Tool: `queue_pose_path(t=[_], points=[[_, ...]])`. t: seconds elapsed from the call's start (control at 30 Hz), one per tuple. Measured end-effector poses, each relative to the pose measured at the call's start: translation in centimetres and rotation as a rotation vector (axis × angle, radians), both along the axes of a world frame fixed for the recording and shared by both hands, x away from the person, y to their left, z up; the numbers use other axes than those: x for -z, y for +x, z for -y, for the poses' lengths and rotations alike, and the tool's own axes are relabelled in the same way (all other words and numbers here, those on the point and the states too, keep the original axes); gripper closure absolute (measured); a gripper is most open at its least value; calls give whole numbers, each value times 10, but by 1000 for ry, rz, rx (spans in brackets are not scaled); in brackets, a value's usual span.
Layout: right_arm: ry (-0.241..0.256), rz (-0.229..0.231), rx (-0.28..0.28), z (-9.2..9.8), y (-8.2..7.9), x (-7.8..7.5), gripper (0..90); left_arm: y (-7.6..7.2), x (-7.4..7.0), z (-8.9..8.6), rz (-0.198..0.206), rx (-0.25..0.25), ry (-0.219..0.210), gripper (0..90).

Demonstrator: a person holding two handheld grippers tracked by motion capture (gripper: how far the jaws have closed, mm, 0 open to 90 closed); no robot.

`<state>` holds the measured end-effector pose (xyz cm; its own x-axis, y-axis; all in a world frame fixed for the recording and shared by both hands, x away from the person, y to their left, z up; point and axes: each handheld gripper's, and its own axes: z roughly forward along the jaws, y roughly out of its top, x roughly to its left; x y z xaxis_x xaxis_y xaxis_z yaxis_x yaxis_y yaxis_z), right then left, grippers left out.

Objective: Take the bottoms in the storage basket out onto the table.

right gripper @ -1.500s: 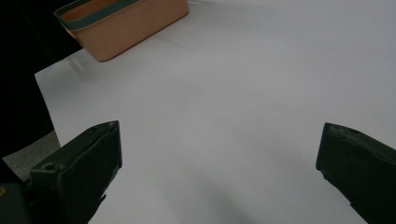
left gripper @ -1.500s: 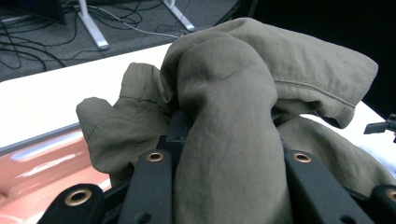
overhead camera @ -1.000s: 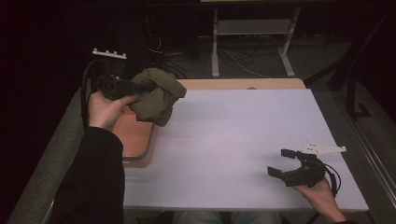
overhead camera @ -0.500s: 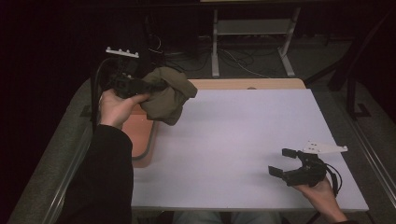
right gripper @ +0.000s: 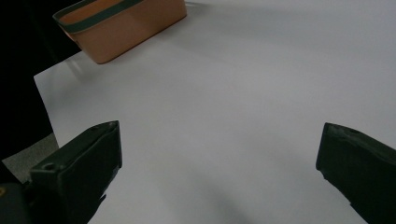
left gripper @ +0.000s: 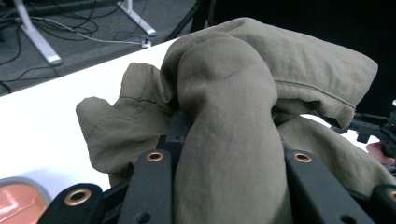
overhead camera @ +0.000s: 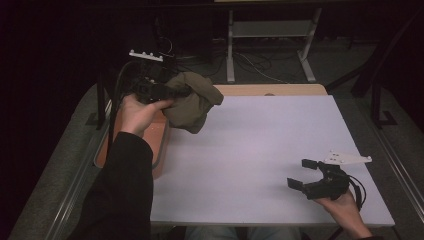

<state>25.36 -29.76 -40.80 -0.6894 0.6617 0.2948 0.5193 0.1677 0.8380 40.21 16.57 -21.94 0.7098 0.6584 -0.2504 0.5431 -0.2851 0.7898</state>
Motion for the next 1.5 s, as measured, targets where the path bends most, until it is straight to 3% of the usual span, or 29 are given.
queue_pose_path(t=[1.5], points=[[13, 6, -1, 2, 0, 0, 0, 21, 55, 71, -65, 113, -41, 648]])
